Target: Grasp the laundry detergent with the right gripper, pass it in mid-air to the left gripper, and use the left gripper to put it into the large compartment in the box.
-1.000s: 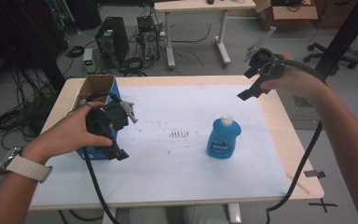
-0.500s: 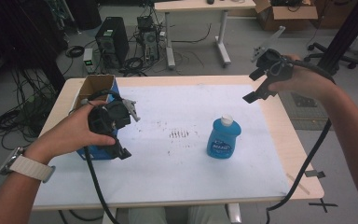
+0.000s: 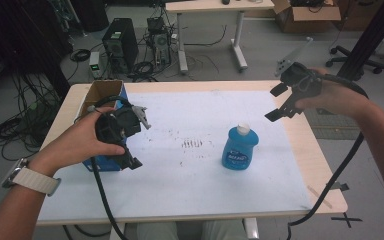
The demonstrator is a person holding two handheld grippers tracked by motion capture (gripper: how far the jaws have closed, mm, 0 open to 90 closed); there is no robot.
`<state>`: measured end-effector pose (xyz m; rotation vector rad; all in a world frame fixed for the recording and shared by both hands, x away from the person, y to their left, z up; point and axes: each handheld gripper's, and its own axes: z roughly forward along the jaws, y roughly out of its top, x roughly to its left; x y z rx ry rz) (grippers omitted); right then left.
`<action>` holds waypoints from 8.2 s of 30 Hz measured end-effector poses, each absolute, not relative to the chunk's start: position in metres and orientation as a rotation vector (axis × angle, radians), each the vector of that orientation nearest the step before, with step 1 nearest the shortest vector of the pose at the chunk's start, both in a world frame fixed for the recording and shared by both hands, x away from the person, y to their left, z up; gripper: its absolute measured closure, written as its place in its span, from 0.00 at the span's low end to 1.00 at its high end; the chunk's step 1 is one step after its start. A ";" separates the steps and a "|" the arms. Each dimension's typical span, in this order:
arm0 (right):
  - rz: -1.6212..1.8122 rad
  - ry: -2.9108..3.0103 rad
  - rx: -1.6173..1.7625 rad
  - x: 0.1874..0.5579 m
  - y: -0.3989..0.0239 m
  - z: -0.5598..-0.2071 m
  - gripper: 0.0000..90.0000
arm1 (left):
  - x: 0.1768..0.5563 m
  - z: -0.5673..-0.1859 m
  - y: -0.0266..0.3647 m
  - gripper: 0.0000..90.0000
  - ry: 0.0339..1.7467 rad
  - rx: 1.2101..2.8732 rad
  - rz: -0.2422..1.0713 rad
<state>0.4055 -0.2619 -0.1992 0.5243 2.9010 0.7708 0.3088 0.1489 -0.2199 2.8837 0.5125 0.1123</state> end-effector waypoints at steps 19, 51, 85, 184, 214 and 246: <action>0.787 2.931 0.484 0.380 -0.260 -0.218 0.05 | 0.311 -0.221 0.144 0.08 0.502 2.871 0.129; 0.819 2.924 0.401 0.378 -0.261 -0.270 0.05 | 0.312 -0.229 0.138 0.09 0.514 2.874 0.141; 0.935 2.927 0.338 0.392 -0.264 -0.312 0.04 | 0.313 -0.238 0.138 0.09 0.546 2.858 0.130; 1.441 2.735 0.401 0.391 -0.268 -0.379 0.04 | 0.317 -0.249 0.139 0.09 0.550 2.839 0.108; 1.483 2.696 0.404 0.390 -0.262 -0.389 0.04 | 0.318 -0.252 0.136 0.09 0.551 2.846 0.100; 1.544 2.667 0.388 0.389 -0.251 -0.397 0.17 | 0.318 -0.252 0.137 0.09 0.554 2.844 0.103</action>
